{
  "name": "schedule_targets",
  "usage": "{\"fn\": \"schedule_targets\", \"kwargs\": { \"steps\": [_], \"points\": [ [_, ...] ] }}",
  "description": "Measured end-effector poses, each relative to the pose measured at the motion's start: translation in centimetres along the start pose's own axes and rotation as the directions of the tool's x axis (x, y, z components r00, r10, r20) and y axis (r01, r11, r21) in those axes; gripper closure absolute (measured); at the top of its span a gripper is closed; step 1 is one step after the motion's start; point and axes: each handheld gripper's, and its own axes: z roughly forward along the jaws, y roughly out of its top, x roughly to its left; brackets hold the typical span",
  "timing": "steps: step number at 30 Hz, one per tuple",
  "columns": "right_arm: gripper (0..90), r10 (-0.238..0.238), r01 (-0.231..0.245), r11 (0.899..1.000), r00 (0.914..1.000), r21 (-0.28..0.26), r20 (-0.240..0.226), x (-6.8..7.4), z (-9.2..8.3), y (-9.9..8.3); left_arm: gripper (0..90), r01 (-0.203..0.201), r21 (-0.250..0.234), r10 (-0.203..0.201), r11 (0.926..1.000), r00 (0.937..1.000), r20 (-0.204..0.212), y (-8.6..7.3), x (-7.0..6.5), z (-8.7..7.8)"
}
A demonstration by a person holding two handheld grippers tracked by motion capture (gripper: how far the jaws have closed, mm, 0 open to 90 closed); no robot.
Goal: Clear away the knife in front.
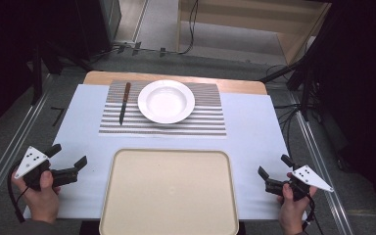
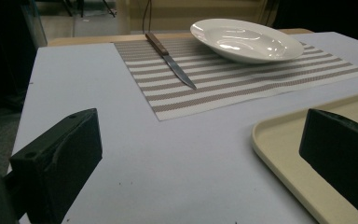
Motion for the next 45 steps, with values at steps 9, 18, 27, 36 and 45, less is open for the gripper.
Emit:
{"fn": "schedule_targets", "kwargs": {
  "steps": [9, 18, 27, 36, 45],
  "points": [
    [0.0, -0.004, 0.004, 1.000, 1.0000, -0.005, -0.008, 0.0, 0.0, -0.1, 0.0, -0.017, 0.000, 0.017, 0.9999, 0.9996, 0.025, 2.8, -0.5, 1.3],
    [0.0, -0.005, 0.005, 1.000, 0.9999, -0.008, -0.015, -0.1, 0.0, 0.1, 0.0, -0.038, -0.011, 0.039, 0.9992, 0.9964, 0.075, 5.3, -1.4, 3.2],
    [0.0, 0.012, -0.011, 1.000, 0.9995, 0.004, -0.031, -0.5, 0.2, 0.7, 0.0, -0.065, -0.001, 0.065, 0.9979, 0.9945, 0.082, 7.8, -1.2, 5.4],
    [0.0, -0.017, 0.017, 1.000, 0.9995, 0.009, -0.027, -0.5, 1.5, 1.3, 0.0, -0.061, 0.037, 0.058, 0.9974, 0.9942, 0.091, 8.3, -0.5, 8.0],
    [0.0, -0.007, 0.008, 1.000, 0.9984, 0.008, -0.057, -0.6, 1.5, 0.6, 0.0, -0.045, 0.053, 0.040, 0.9976, 0.9951, 0.090, 9.5, 0.2, 10.4]
  ]
}}
